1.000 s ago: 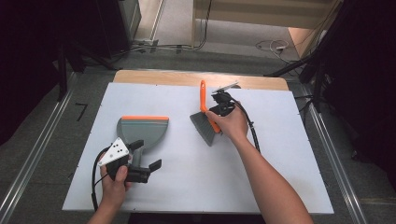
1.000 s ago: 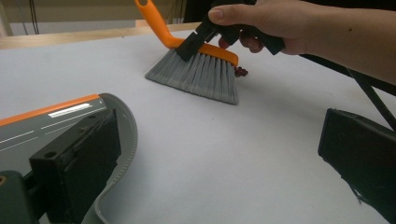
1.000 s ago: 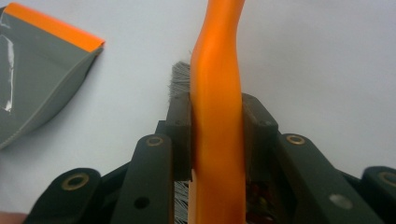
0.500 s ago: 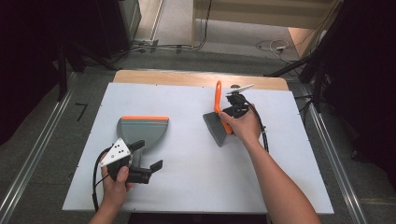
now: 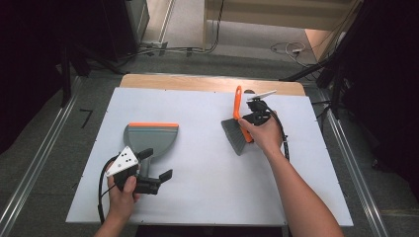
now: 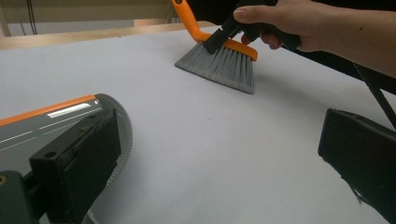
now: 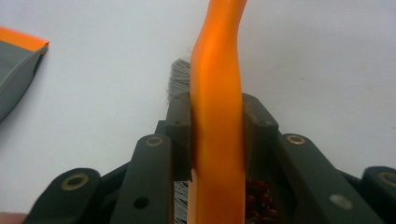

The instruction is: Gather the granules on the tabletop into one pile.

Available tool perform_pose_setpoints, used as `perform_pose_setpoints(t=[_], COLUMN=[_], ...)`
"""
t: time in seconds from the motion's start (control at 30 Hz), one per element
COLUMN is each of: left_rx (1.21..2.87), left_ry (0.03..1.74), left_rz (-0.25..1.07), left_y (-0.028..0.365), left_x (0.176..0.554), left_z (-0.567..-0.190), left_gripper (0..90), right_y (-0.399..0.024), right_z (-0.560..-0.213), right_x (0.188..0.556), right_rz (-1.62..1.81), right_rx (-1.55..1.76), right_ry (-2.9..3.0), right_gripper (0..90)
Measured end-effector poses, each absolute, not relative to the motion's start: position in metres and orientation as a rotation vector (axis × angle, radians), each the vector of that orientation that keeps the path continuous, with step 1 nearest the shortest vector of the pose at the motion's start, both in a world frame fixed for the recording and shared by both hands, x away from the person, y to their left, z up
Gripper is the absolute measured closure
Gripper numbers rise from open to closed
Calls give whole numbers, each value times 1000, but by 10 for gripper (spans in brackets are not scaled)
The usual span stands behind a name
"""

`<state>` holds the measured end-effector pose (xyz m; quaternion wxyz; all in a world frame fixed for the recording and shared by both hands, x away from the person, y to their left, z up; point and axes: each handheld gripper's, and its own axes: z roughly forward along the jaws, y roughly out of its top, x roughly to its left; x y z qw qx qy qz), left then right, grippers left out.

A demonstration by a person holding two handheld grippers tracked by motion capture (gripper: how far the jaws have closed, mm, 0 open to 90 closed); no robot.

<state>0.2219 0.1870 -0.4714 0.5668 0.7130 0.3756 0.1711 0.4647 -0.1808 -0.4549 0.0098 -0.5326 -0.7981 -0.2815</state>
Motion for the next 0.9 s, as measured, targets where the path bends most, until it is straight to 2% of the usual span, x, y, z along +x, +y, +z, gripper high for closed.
perform_pose_setpoints(t=[0.9], left_rx=[1664], left_ry=[887], left_rz=[401], left_y=[188], left_x=[222], left_z=[-471], left_gripper=[0], right_y=[-201], right_z=[-452], right_x=[464], right_rz=[-880], right_rx=[-1656], right_ry=[-2525], right_gripper=[673])
